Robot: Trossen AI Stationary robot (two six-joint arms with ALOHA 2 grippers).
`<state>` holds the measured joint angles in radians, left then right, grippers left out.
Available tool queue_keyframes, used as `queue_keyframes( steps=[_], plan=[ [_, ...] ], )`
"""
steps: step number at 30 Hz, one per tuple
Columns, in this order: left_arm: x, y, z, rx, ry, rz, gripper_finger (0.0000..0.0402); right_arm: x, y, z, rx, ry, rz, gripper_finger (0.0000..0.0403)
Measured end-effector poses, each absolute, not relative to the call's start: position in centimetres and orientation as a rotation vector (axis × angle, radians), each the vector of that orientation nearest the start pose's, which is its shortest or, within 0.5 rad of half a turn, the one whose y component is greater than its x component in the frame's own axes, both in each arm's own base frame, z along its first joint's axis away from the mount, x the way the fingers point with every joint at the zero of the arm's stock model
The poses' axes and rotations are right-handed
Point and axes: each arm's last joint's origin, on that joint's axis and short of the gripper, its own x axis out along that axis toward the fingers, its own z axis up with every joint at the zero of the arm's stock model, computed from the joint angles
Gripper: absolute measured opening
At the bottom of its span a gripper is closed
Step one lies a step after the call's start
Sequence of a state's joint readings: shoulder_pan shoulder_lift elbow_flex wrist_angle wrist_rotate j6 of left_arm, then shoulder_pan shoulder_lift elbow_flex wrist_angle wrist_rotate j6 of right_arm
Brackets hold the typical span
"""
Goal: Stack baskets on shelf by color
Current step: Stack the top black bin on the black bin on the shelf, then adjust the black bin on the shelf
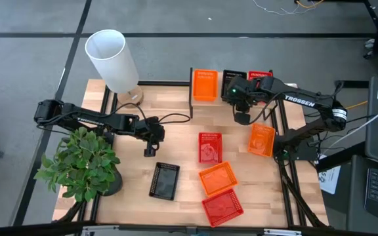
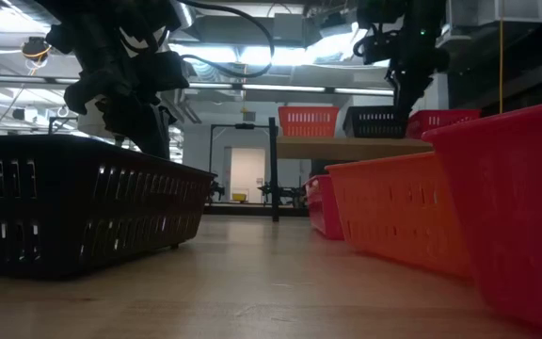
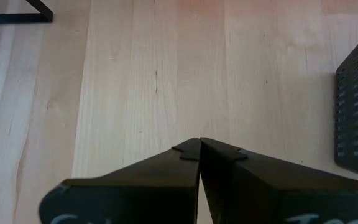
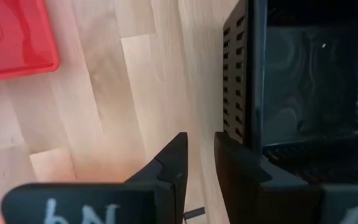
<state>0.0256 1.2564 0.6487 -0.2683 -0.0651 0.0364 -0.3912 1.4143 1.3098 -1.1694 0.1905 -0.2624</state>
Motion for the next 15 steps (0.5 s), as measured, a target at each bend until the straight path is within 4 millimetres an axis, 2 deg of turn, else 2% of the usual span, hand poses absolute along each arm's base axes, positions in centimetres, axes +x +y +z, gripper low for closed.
queue_keyframes(
  steps=[9,15],
  plan=[
    [23.6,0.8,19.0,0.051,0.877,0.069,0.0,23.6,-9.6,30.7,-0.043,1.334,-0.349,0.008],
    [23.1,0.2,18.9,-0.019,0.96,-0.016,0.0,23.7,-6.1,31.3,0.096,1.284,-0.156,0.008]
  ],
)
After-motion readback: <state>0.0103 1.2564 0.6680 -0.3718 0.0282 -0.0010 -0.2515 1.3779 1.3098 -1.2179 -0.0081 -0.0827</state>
